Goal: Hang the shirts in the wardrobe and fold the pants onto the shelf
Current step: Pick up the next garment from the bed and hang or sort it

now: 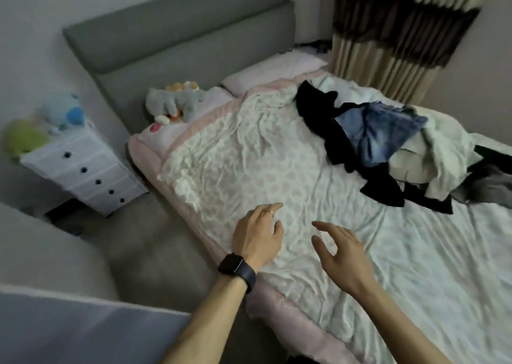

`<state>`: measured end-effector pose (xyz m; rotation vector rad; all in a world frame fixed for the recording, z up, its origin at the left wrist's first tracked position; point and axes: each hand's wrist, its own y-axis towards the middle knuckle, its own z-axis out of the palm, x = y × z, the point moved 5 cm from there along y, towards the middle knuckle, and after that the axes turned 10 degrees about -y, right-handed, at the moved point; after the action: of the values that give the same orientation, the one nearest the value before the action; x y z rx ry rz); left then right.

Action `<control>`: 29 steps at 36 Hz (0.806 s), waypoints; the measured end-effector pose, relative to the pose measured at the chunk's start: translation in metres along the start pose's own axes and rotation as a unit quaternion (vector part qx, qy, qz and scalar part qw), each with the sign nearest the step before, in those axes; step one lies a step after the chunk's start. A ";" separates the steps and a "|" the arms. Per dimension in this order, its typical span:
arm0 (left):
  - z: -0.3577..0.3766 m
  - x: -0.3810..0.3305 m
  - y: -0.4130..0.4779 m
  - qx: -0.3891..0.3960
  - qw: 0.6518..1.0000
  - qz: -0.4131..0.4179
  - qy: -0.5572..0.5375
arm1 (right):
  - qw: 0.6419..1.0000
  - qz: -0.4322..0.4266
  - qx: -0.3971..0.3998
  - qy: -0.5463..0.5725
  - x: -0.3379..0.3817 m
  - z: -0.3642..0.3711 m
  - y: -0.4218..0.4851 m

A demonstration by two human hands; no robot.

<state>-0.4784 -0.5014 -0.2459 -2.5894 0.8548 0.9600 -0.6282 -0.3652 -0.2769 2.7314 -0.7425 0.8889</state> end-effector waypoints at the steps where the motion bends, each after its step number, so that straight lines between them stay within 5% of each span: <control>1: 0.005 -0.009 0.018 0.008 1.000 0.009 0.010 | 1.000 0.009 -0.005 0.006 -0.009 -0.006 0.010; 17: 0.095 -0.071 0.222 0.174 0.973 0.127 0.078 | 0.982 0.159 -0.091 -0.044 -0.107 -0.055 0.131; 29: 0.253 -0.065 0.364 0.305 0.920 0.198 0.144 | 0.927 0.339 0.047 -0.156 -0.254 0.007 0.161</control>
<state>-0.8676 -0.6579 -0.4041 -2.0646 1.5156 0.2963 -0.8840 -0.4024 -0.4310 2.7452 -1.8205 0.5865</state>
